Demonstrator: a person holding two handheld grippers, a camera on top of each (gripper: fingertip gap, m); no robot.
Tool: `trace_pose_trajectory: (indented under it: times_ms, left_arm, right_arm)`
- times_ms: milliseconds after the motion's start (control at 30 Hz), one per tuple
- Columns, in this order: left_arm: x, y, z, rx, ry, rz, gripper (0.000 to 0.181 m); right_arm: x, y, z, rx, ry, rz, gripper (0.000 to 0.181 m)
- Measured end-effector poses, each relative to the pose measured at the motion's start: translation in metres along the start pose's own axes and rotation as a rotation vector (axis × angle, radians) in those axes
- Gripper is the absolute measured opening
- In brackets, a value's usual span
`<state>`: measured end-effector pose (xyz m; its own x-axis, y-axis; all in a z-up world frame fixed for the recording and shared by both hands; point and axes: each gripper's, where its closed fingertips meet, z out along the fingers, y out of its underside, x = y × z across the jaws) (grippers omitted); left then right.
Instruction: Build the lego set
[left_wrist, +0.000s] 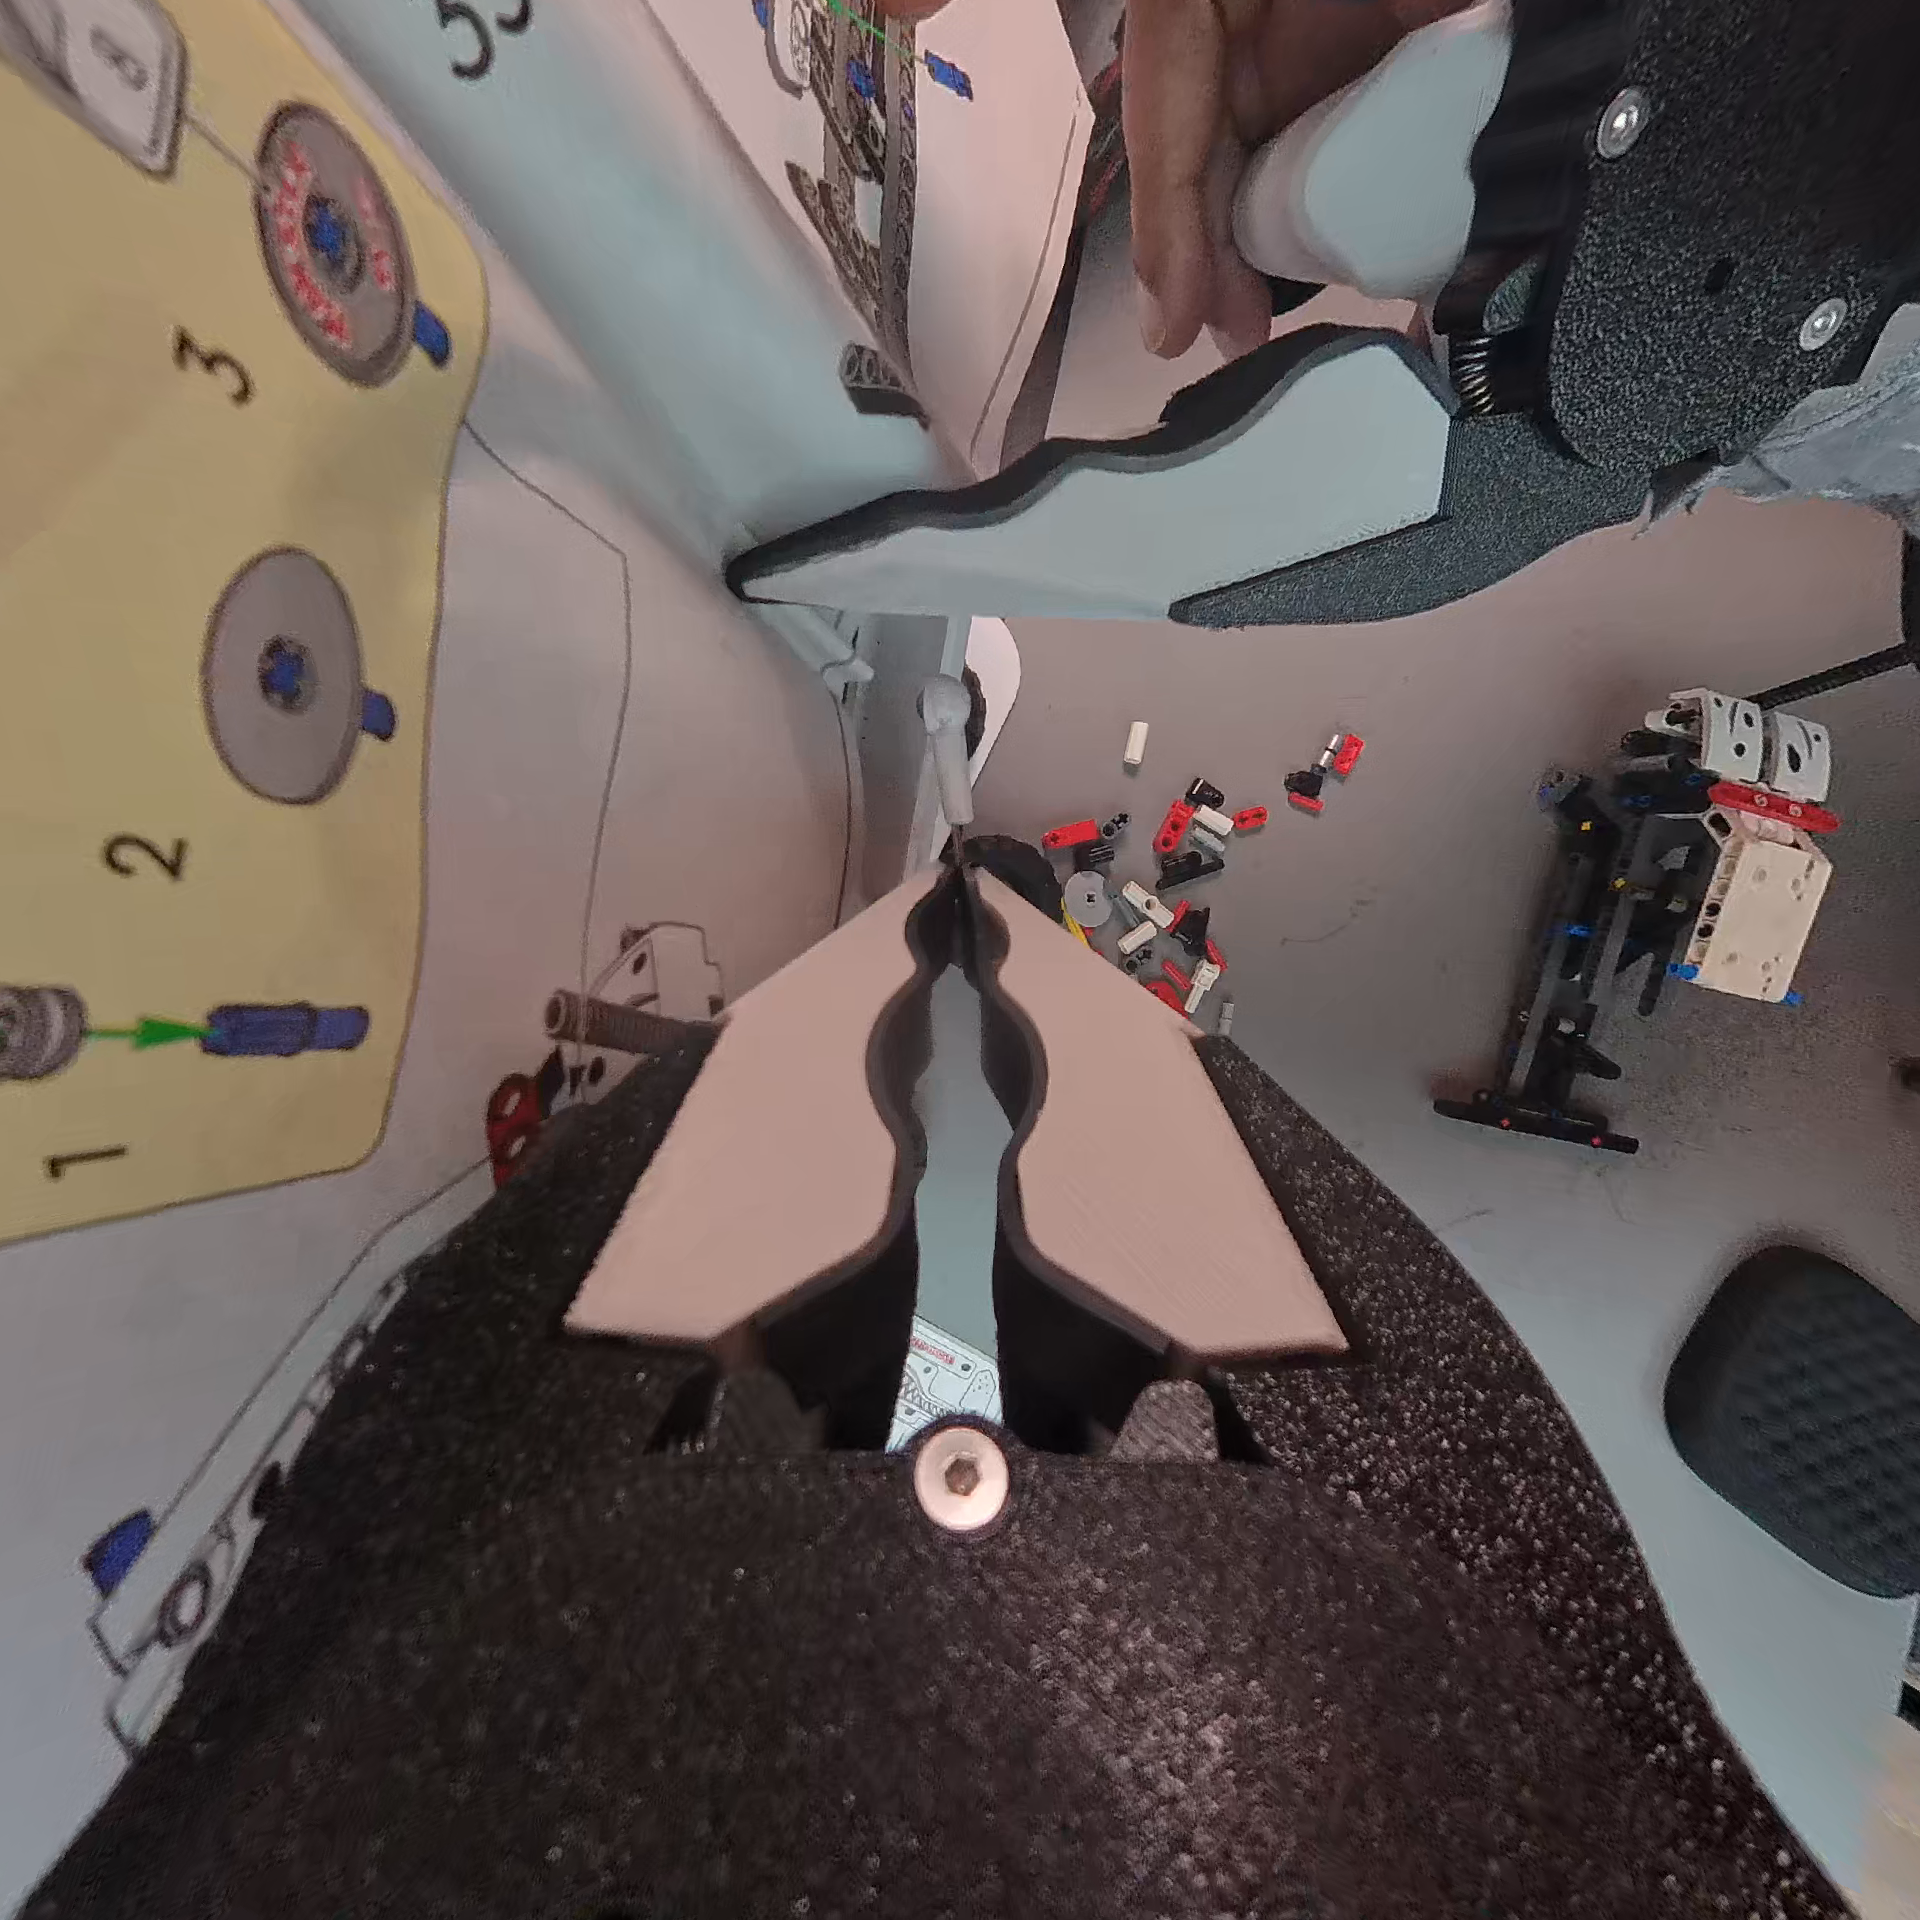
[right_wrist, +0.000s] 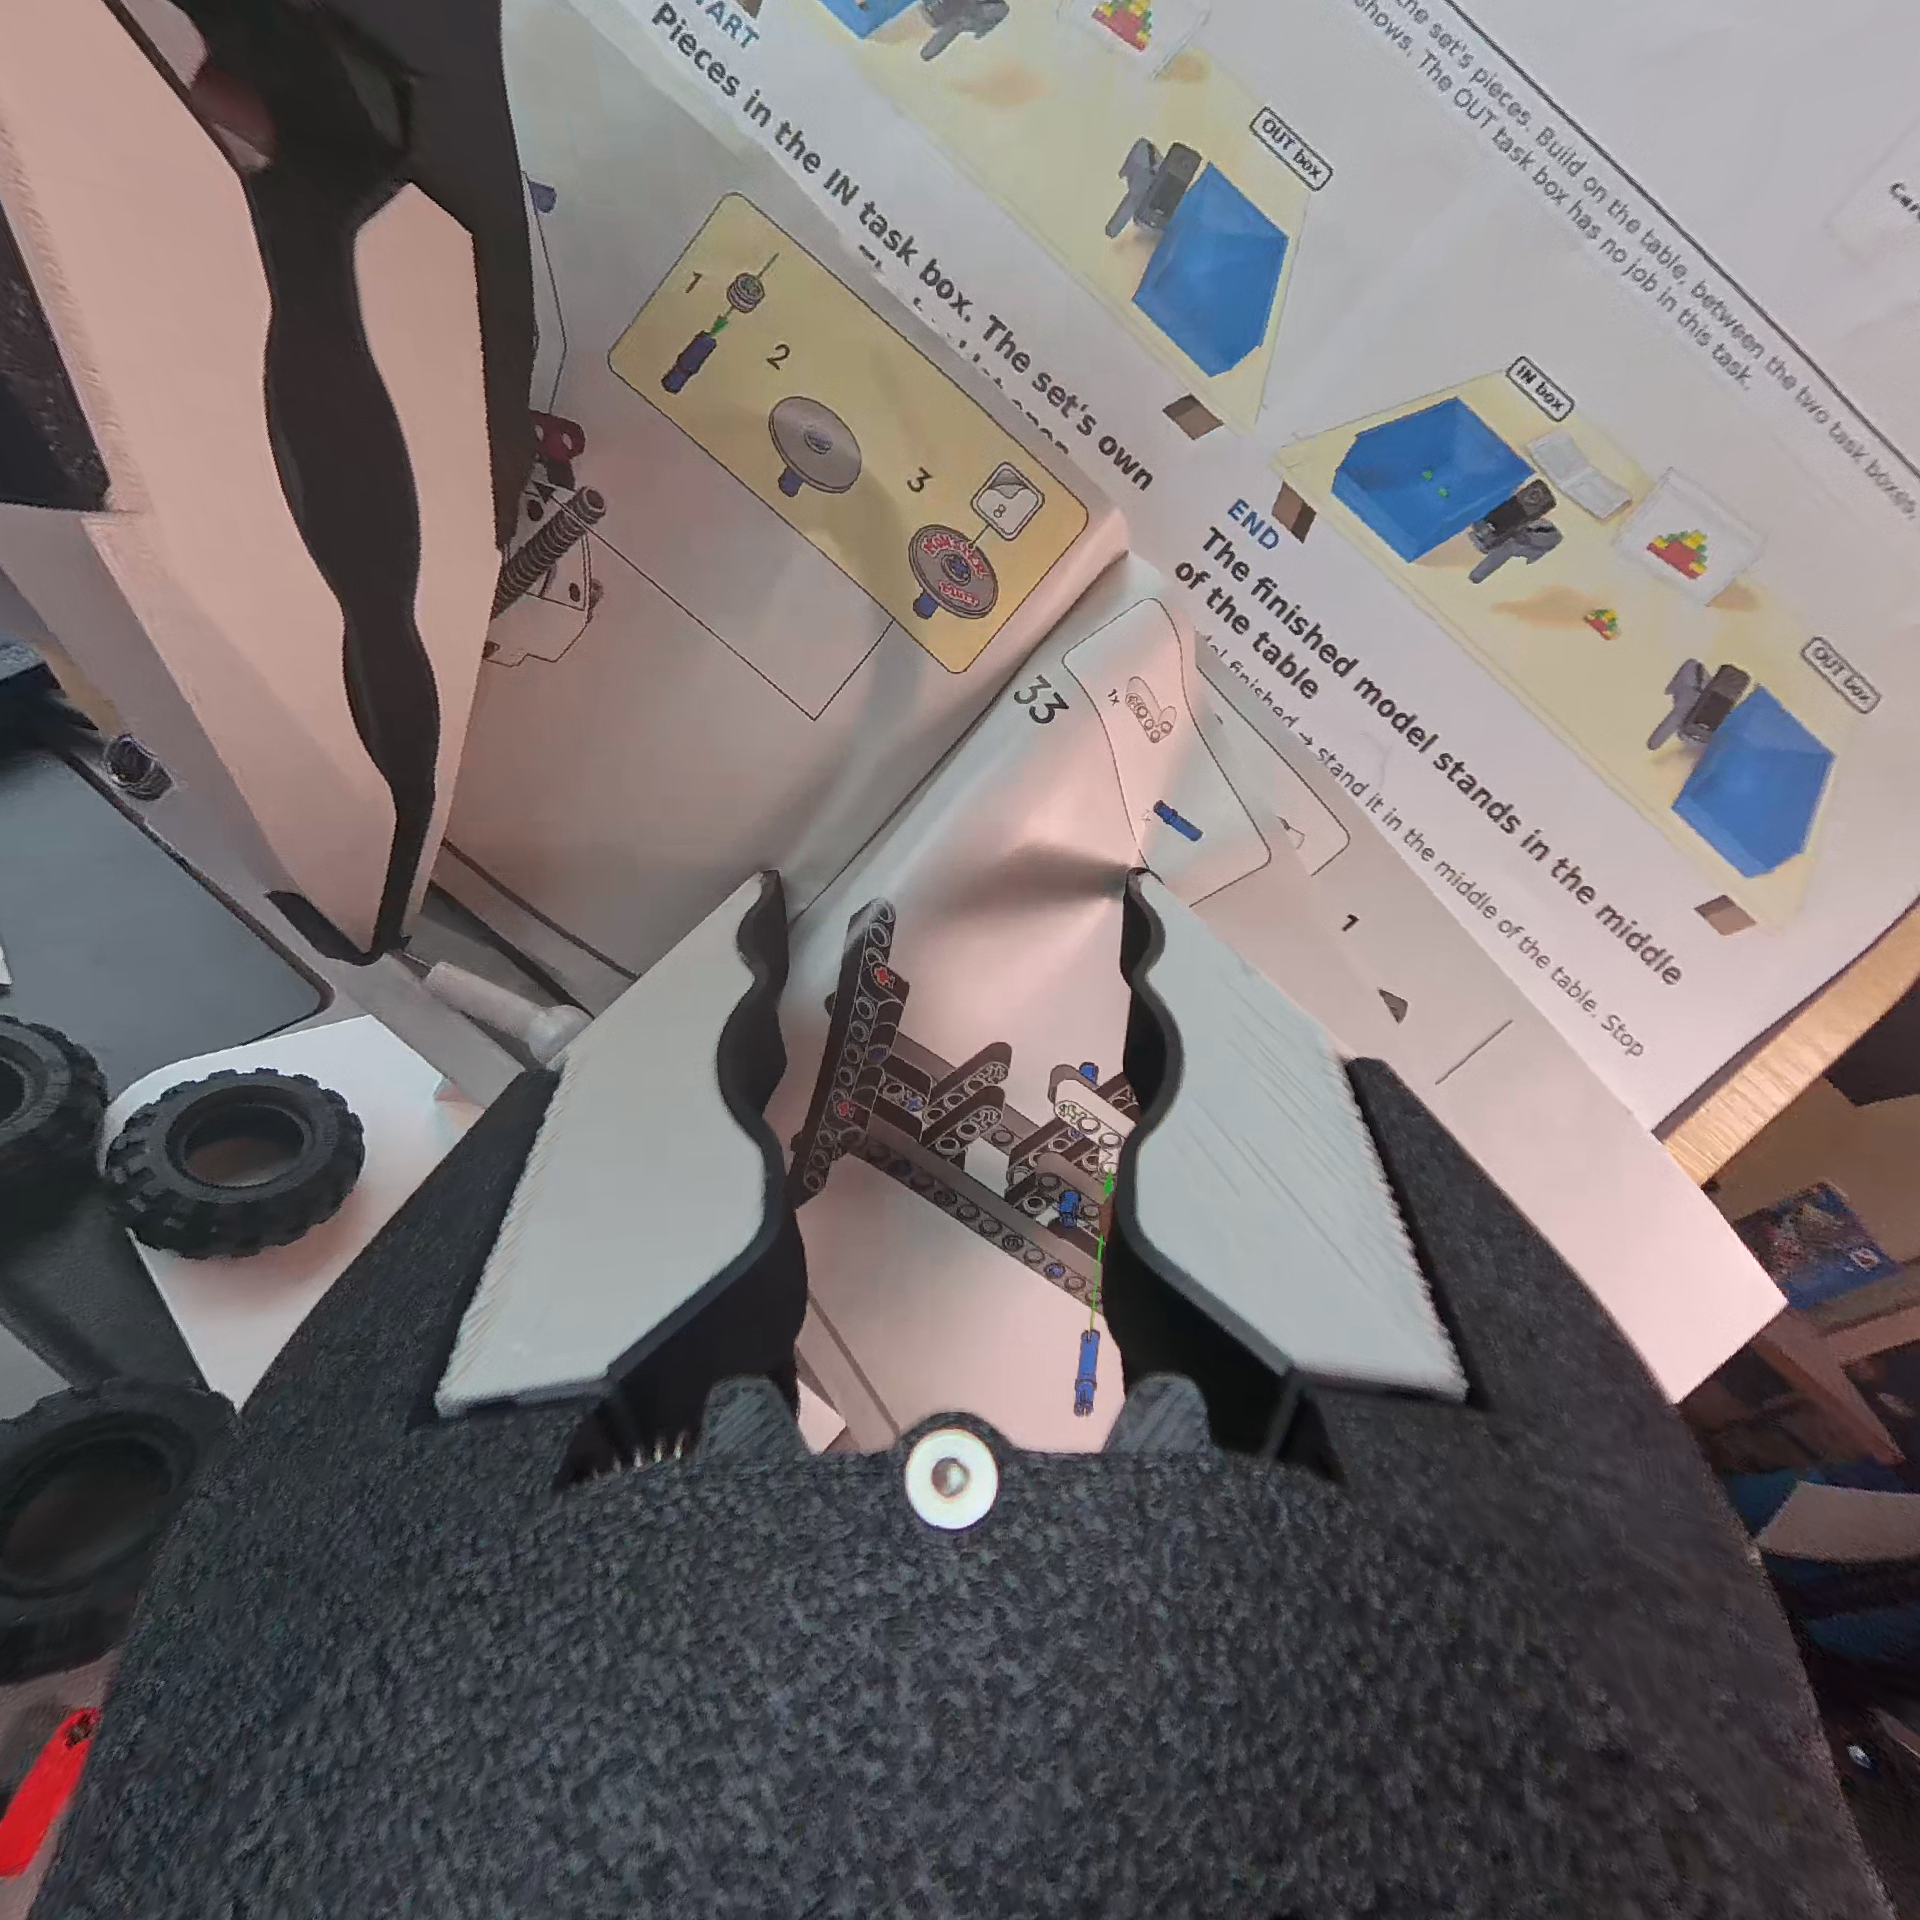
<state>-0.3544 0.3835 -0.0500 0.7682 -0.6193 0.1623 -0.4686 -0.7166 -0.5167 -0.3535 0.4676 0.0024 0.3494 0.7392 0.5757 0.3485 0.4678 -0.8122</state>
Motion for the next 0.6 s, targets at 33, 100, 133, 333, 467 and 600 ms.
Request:
trace_pose_trajectory:
  times_ms: [33,100,133,333,467,600]
  left_arm:
    - [0.0,0.0,-0.001,0.01,-0.01,0.011,0.0]
    - [-0.001,-0.002,-0.004,0.041,-0.032,0.023,0.0]
    - [-0.002,-0.002,-0.006,0.061,-0.04,0.024,0.0]
    - [-0.007,-0.002,-0.003,0.11,-0.117,0.033,0.0]
    - [-0.01,-0.003,-0.006,0.137,-0.16,0.045,0.0]
    - [-0.008,-0.003,-0.007,0.129,-0.183,0.076,0.0]
  right_arm:
    - [-0.002,-0.002,0.0,0.008,-0.008,-0.004,0.064]
    - [-0.01,-0.003,-0.001,0.018,-0.036,-0.035,0.064]
    - [-0.016,-0.002,-0.001,0.02,-0.061,-0.056,0.065]
    - [-0.018,-0.002,-0.004,0.031,-0.095,-0.064,0.065]
    - [-0.004,-0.003,-0.018,0.078,-0.078,-0.041,0.07]
    - [0.01,0.024,-0.021,0.0,-0.031,-0.067,0.072]
